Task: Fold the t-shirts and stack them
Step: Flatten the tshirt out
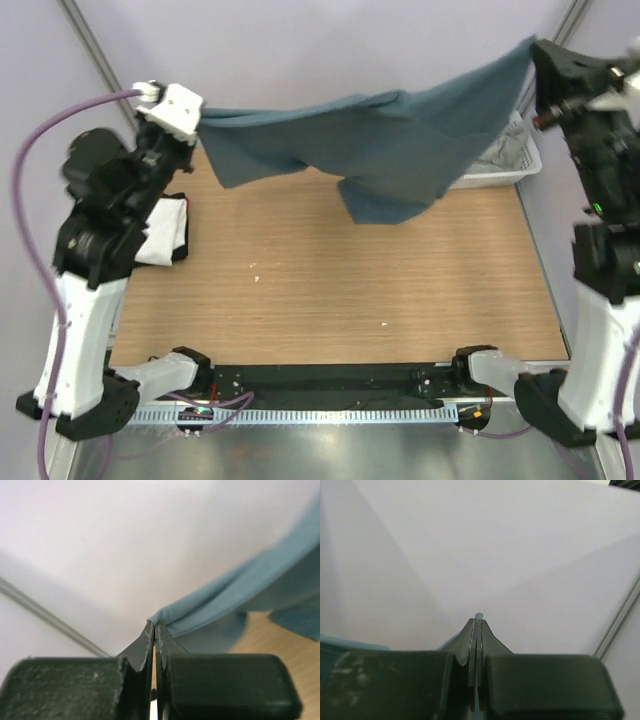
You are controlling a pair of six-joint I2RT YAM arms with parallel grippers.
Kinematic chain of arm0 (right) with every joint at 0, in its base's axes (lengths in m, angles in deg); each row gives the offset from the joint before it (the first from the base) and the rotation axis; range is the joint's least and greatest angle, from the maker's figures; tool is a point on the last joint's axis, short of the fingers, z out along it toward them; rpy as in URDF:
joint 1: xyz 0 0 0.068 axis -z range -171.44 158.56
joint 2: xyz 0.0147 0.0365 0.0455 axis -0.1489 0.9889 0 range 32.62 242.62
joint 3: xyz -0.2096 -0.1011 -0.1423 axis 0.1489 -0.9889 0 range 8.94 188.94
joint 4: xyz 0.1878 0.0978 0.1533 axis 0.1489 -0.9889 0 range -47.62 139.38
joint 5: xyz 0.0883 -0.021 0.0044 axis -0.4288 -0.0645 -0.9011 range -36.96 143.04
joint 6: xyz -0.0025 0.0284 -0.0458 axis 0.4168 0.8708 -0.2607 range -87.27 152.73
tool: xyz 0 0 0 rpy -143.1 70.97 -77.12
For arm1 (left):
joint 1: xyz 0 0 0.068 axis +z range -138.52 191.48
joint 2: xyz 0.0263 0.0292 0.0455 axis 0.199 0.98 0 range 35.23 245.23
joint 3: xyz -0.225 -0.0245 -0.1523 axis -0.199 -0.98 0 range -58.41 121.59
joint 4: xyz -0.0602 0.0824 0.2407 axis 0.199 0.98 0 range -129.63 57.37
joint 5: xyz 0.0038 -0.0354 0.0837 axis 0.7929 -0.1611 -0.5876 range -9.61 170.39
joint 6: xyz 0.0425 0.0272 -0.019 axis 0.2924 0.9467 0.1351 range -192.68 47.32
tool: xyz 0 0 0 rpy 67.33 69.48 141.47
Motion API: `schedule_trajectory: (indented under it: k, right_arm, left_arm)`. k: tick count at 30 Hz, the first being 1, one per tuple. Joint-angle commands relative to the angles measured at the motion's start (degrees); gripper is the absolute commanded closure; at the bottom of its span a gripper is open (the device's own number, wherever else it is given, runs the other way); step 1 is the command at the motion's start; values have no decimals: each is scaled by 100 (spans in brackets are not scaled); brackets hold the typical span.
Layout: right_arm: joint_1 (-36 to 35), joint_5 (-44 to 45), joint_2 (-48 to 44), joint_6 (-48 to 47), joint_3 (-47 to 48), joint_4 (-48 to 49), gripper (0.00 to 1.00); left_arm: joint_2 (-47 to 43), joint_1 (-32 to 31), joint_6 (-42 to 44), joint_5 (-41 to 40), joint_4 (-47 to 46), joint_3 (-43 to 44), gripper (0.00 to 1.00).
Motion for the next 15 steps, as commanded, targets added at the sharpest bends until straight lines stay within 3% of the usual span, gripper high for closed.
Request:
schedule_trajectory:
  k: [1,9,15]
  right_arm:
    - [-4,-162,-454,166,112,-636,99]
    - [321,-373,-667,272,1798,-1130,99]
    - [479,-425,-518,430,2065,-533,99]
  left_arm:
    - [-418,79,-110,-455,222,259,100]
    - [-1000,395,-49,-148,258,1268,100]
    - [-895,597,3,-25,232,1622,100]
